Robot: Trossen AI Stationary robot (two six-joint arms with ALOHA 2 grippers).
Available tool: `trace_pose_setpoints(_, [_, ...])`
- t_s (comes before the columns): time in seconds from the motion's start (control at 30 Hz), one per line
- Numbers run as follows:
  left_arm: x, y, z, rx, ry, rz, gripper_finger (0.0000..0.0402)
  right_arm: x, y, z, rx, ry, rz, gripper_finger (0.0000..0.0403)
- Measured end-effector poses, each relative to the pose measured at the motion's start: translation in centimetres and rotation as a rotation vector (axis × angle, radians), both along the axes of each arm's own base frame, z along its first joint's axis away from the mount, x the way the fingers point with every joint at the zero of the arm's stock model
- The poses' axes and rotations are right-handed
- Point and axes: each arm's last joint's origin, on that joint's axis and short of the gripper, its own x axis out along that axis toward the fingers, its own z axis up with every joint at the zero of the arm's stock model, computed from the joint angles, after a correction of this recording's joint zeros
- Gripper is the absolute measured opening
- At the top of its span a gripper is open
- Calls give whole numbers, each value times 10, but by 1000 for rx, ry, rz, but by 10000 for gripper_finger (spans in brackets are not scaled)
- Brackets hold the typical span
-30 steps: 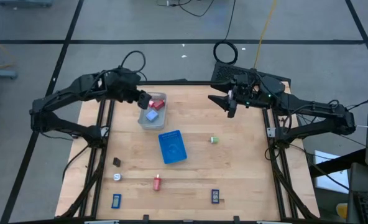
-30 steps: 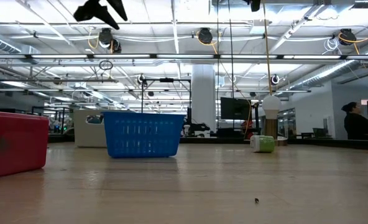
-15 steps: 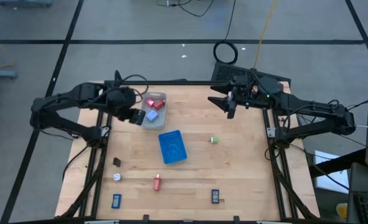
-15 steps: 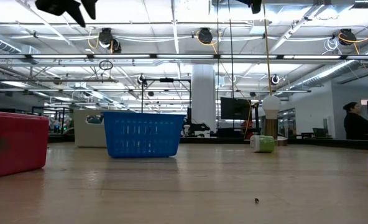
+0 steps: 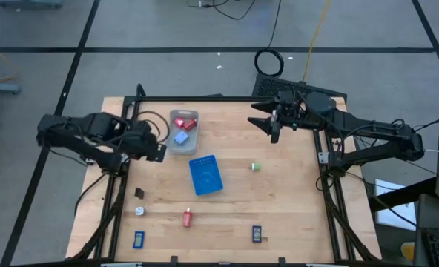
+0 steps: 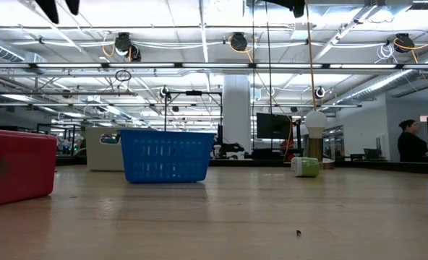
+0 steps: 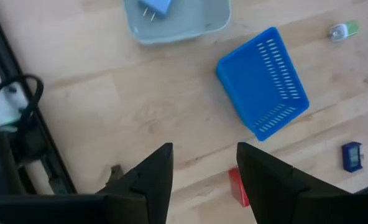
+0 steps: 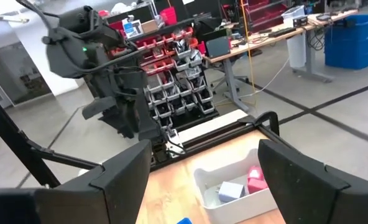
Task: Pick & Place Office items
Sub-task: Put the black digital timer into the blue basket
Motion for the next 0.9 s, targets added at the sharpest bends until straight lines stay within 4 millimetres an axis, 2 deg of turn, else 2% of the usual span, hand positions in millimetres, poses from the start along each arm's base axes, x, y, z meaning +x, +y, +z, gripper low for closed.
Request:
trace_pose_setpoints(0.3, [-11, -32, -7, -18, 26, 70, 184, -5, 1, 4, -113, -6, 5, 290])
trace_pose_setpoints(0.43, [-17, -47, -21, -36, 71, 106, 184, -10, 2, 9, -147, -25, 4, 290])
trace_pose_setpoints(0.67, [-31, -69, -55, -122, 264, 171, 184, -17, 4, 14, -168, -46, 2, 290])
trace_pose_setpoints(0.9, [-41, -79, -67, -125, 329, 212, 184, -19, 4, 15, -169, -54, 3, 290])
